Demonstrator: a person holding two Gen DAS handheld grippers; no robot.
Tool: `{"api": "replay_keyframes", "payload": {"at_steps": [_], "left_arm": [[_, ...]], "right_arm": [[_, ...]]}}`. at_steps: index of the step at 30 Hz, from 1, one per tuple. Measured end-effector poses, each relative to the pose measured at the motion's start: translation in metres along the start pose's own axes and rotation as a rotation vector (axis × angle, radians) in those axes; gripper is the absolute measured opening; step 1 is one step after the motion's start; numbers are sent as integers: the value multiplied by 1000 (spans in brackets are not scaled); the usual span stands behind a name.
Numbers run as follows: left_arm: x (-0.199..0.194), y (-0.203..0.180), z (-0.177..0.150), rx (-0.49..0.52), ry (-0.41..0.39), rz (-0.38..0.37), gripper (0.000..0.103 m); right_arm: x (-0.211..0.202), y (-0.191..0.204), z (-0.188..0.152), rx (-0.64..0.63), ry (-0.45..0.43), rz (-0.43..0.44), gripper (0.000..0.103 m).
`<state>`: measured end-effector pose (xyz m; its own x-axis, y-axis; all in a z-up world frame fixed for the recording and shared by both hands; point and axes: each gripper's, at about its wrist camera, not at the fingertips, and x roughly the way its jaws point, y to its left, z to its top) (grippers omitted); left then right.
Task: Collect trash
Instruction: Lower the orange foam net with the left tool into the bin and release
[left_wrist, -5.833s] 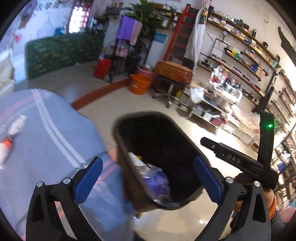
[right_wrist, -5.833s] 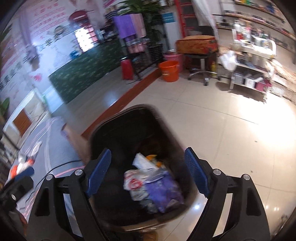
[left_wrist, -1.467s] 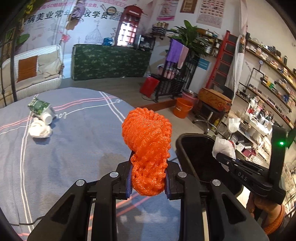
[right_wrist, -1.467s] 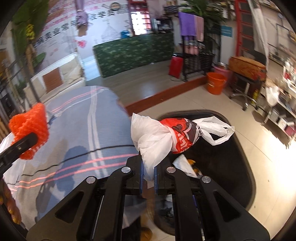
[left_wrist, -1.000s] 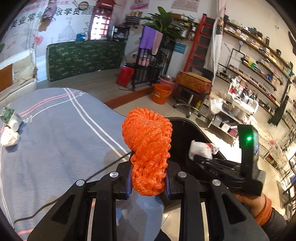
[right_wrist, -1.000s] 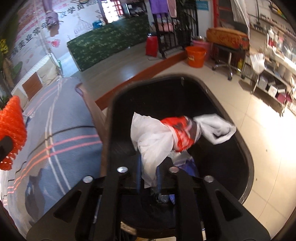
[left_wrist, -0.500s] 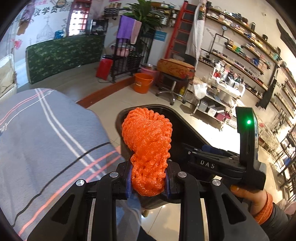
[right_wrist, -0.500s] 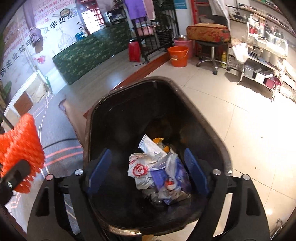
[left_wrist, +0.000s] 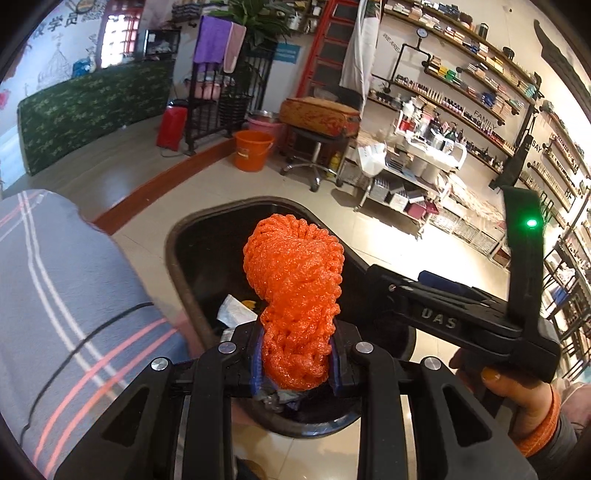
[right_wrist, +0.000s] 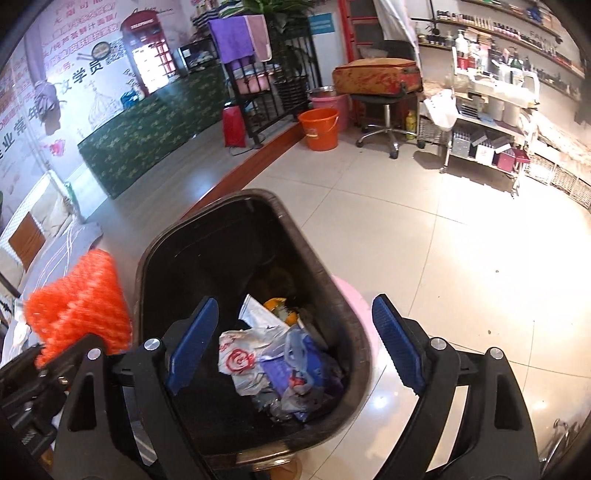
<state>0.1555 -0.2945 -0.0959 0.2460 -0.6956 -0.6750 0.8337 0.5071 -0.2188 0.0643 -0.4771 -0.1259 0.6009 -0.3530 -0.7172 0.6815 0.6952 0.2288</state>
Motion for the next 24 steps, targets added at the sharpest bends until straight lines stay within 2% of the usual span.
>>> {"api": "replay_keyframes", "payload": {"at_steps": [3, 6, 8, 9, 11, 18, 20, 24], "left_arm": [[14, -6, 3, 17, 27, -14, 27], [21, -9, 1, 28, 49, -11, 34], [23, -9, -1, 22, 59, -13, 54], [22, -5, -2, 12, 56, -24, 58], [20, -4, -3, 8, 45, -36, 73], [7, -4, -5, 3, 17, -33, 83], [0, -2, -4, -5, -9, -28, 88], [-16, 2, -3, -3, -52, 13, 90]], "right_arm": [[-3, -6, 2, 9, -12, -13, 85], [-4, -10, 3, 12, -16, -19, 85], [-6, -13, 3, 13, -22, -25, 85], [-6, -14, 4, 13, -23, -28, 85], [-6, -15, 4, 16, -25, -32, 85], [-5, -15, 6, 25, -27, -29, 85], [-6, -13, 6, 23, -30, -22, 85], [-8, -1, 4, -7, -36, 0, 85]]}}
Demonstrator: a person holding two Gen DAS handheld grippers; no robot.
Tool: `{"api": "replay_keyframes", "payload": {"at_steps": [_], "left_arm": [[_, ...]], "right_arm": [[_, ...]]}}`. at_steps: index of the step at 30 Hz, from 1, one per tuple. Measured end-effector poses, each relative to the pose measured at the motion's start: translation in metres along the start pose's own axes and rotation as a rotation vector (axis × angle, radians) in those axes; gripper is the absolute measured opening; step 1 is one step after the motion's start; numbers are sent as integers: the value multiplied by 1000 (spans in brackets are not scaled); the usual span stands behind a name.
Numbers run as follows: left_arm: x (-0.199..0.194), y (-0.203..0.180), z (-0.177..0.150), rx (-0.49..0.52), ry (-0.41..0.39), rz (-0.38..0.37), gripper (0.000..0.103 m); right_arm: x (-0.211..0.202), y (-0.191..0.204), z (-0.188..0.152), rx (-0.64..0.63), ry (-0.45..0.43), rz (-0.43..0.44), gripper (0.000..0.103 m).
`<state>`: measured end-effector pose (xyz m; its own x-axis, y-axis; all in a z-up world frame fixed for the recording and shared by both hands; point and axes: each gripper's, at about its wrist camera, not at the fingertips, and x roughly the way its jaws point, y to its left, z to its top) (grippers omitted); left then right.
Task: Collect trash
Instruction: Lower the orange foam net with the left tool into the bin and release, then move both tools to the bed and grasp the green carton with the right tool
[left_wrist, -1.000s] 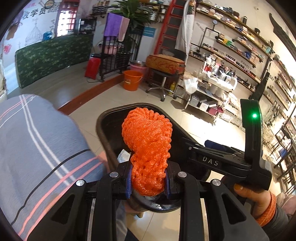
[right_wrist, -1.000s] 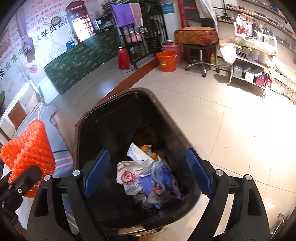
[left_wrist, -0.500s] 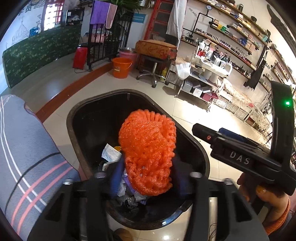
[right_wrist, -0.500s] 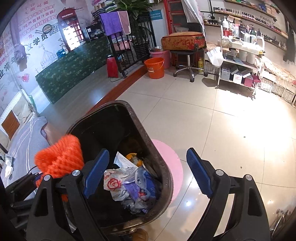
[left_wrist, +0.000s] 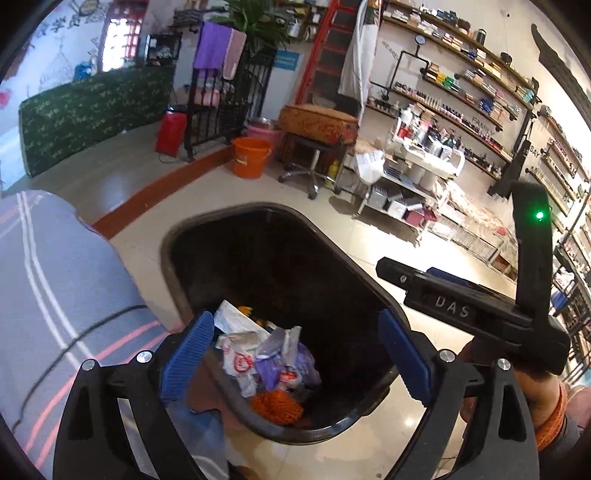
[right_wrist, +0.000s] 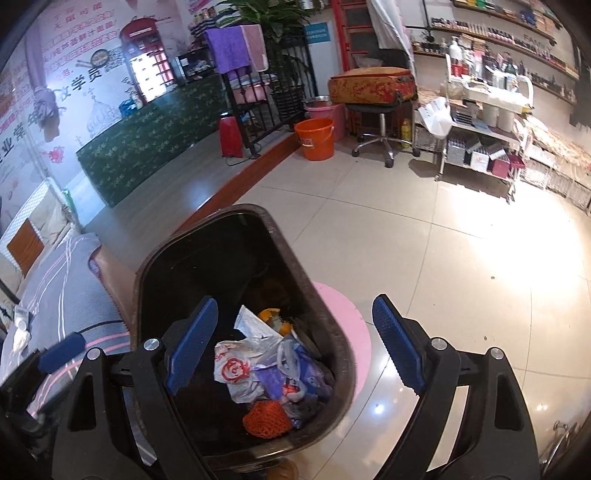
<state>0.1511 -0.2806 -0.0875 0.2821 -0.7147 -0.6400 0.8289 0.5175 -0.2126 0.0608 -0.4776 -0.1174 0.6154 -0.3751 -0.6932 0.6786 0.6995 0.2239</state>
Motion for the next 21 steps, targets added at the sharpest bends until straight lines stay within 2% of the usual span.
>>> {"api": "replay_keyframes", "payload": {"at_steps": [8, 21], "left_arm": [[-41, 26, -7, -9, -88, 129, 95], [-96, 114, -24, -243, -127, 345, 96]], "right_arm": [[5, 25, 2, -43, 19, 54, 85], [8, 125, -9, -225, 64, 237, 86]]}}
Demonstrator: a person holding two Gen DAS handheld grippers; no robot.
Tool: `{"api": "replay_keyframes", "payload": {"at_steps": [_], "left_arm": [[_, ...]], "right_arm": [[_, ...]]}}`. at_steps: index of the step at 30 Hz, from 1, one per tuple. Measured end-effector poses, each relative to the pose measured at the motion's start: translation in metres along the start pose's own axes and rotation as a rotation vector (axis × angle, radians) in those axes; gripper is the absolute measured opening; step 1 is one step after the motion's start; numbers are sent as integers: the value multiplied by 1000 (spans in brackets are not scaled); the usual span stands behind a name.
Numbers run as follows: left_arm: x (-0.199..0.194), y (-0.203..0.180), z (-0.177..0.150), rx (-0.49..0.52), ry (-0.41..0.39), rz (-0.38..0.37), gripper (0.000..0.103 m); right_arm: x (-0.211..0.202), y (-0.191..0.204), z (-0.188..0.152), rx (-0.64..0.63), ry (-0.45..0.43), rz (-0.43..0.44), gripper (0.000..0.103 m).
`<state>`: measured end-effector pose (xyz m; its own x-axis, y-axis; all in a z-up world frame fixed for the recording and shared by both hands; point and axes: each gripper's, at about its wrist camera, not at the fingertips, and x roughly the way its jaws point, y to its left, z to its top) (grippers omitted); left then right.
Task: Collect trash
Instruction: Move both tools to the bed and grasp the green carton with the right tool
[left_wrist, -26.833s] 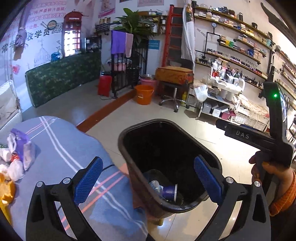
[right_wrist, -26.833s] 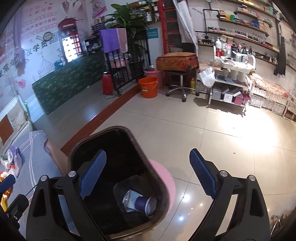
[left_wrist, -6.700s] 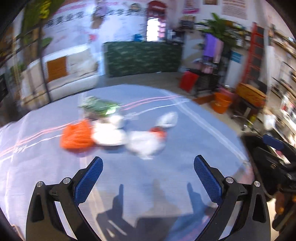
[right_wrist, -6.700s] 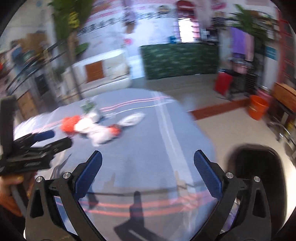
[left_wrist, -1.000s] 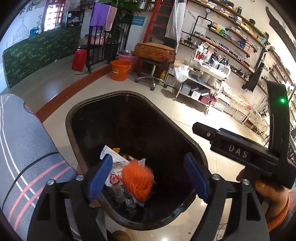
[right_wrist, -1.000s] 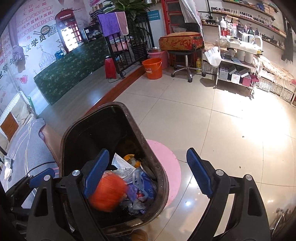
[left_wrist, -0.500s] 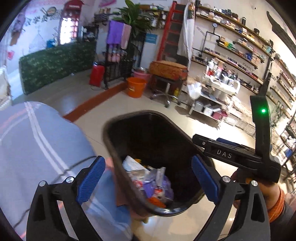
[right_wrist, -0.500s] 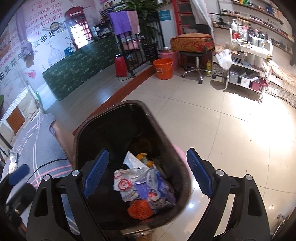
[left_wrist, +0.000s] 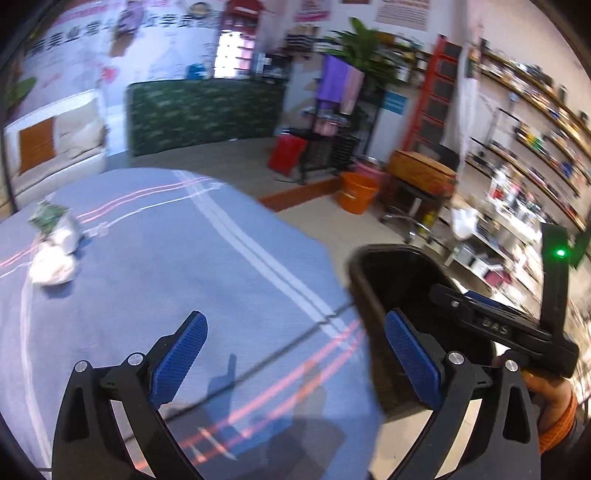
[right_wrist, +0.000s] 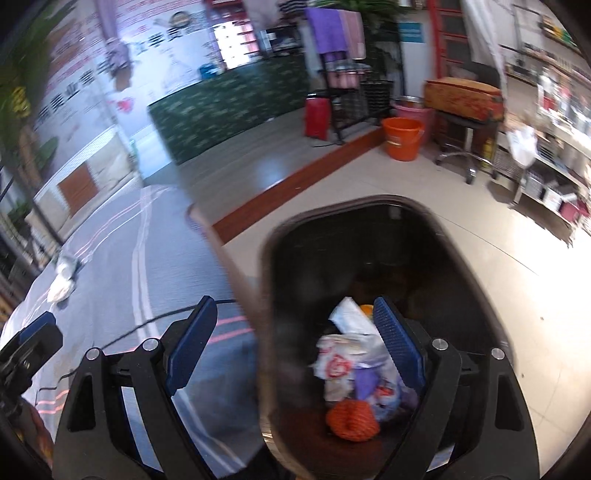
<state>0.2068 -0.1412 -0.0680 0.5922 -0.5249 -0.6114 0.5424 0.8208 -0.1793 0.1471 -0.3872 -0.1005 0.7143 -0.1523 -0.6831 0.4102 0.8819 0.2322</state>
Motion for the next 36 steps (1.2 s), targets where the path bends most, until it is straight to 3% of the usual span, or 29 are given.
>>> {"api": "replay_keyframes", "payload": {"at_steps": [15, 24, 30, 36], "left_arm": [[-38, 120, -5, -204, 2, 237, 96], [-52, 168, -10, -283, 26, 308, 97], [-59, 194, -12, -300, 50, 365, 97], [-65, 218, -18, -364, 59, 374, 97]], "right_arm": [[18, 143, 10, -293, 79, 270, 86], [37, 226, 22, -430, 120, 380, 86], [63, 300, 29, -548, 159, 454, 86], [97, 377, 37, -652, 174, 488, 86]]}}
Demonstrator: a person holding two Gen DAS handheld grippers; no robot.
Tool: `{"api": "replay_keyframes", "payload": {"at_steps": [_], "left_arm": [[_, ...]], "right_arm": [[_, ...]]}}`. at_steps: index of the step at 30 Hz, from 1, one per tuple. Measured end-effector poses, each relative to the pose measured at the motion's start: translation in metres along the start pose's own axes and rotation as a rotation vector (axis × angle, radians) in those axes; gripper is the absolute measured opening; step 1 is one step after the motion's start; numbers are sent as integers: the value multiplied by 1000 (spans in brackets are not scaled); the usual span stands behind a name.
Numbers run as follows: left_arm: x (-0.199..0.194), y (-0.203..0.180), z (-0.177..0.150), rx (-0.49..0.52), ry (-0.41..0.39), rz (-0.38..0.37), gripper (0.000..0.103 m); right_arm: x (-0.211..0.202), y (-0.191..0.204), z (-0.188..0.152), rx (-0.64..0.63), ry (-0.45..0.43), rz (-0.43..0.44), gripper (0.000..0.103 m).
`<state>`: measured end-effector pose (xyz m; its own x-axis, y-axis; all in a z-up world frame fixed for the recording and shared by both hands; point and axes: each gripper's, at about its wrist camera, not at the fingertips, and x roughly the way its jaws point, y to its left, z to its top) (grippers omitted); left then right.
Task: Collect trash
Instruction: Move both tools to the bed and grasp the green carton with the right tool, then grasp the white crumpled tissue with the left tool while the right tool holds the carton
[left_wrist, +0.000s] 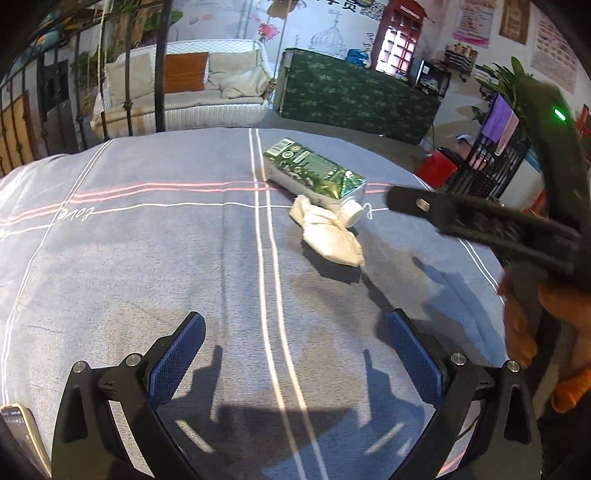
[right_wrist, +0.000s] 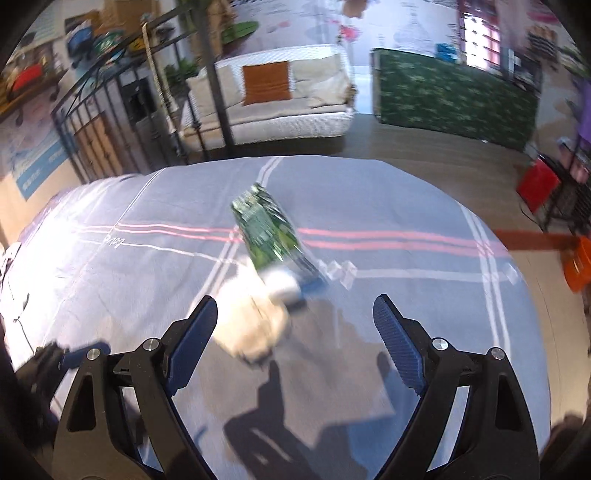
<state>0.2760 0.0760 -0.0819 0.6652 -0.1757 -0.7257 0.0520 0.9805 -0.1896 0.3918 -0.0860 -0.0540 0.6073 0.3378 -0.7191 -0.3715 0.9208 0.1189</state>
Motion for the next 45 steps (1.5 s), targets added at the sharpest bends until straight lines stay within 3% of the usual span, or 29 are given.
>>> {"api": "replay_keyframes", "payload": {"at_steps": [6, 9, 20, 23, 31, 39, 45], "left_arm": [[10, 10, 7, -26, 26, -5, 97], [15, 10, 10, -33, 40, -21, 97], [29, 7, 13, -23, 72, -48, 97], [32, 7, 14, -25, 77, -47, 97], [36, -1, 27, -29, 67, -55, 97], [66, -24, 47, 77, 99, -41, 97], [88, -44, 57, 141, 122, -37, 96]], "right_arm": [[60, 25, 42, -92, 72, -18, 85], [84, 33, 56, -153, 116, -45, 79], [143, 28, 70, -242, 279, -95, 64], [141, 23, 69, -231, 253, -93, 53], [107, -1, 66, -91, 151, -75, 49], [54, -36, 52, -10, 5, -147, 49], [18, -54, 38, 19, -51, -168, 49]]}}
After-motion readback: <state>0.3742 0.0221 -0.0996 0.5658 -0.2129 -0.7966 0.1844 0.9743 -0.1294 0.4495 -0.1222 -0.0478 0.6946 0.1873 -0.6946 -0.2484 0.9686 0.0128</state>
